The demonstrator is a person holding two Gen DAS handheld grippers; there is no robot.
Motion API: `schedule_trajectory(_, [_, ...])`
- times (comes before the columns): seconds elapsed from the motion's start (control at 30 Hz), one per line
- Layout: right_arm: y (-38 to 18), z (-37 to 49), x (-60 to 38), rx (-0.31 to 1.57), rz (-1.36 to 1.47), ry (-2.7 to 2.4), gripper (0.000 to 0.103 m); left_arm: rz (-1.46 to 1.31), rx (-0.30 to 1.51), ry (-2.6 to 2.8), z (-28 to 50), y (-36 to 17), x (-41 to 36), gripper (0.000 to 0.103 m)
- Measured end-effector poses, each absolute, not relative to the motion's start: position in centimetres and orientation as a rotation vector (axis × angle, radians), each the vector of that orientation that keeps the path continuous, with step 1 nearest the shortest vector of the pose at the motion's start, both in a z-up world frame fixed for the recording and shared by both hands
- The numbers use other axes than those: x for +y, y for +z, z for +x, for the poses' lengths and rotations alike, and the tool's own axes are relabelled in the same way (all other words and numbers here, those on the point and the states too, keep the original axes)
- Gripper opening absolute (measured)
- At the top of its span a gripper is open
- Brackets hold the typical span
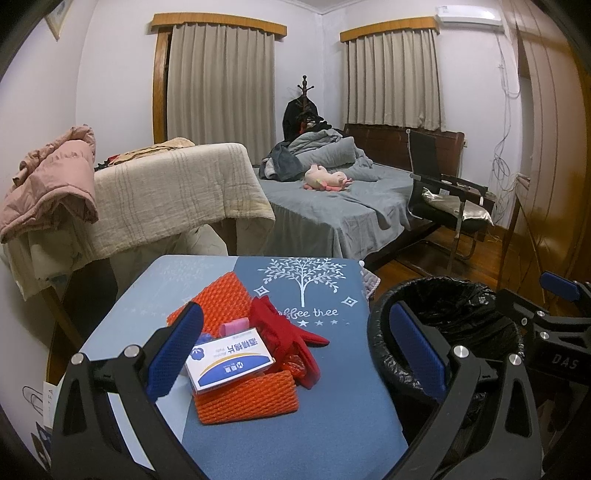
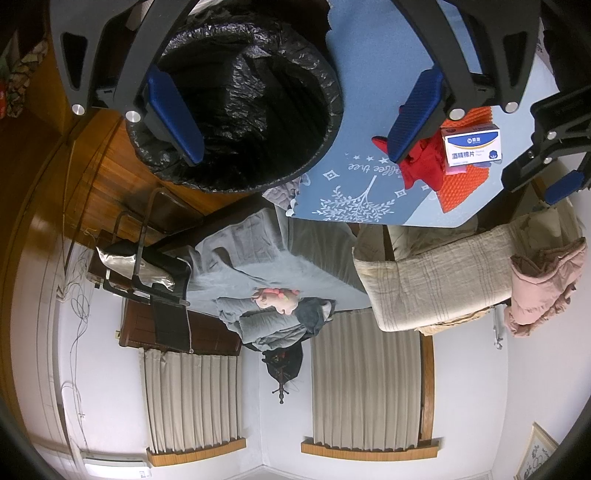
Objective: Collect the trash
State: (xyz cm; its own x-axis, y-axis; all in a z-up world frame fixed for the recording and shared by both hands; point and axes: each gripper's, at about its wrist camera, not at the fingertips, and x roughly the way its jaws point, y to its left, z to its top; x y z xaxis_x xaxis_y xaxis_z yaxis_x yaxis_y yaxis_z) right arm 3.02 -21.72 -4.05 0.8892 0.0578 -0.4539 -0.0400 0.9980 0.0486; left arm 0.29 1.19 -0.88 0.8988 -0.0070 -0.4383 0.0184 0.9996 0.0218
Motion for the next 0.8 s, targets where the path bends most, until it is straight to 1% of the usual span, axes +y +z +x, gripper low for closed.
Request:
schedule_trajectory(0.3, [-4.0, 3.0, -22.3, 0.474, 0.038, 0.053, 0.097, 0.026, 0.454, -0.012, 0.3, -1.0, 1.4, 0.098])
schedule_trajectory(0.43, [-4.4, 3.5, -20.6, 0.478, 0.036, 0.057, 0.097, 0.020, 0.458, -0.008, 0.6, -2.4, 2.4, 0.098])
schedule_trajectory(0.63, [-6.1, 4.2, -19.4, 0.483, 0.030, 0.074, 0.097, 0.016, 0.463, 0.005, 0.9, -2.8, 2.8, 0.098])
schedule_trajectory(0.8, [-6.0, 5.0, -19.2, 0.491, 0.035, 0.091, 0.097, 0.008, 0.469, 0.016, 1.2, -2.9, 3.1, 0.098])
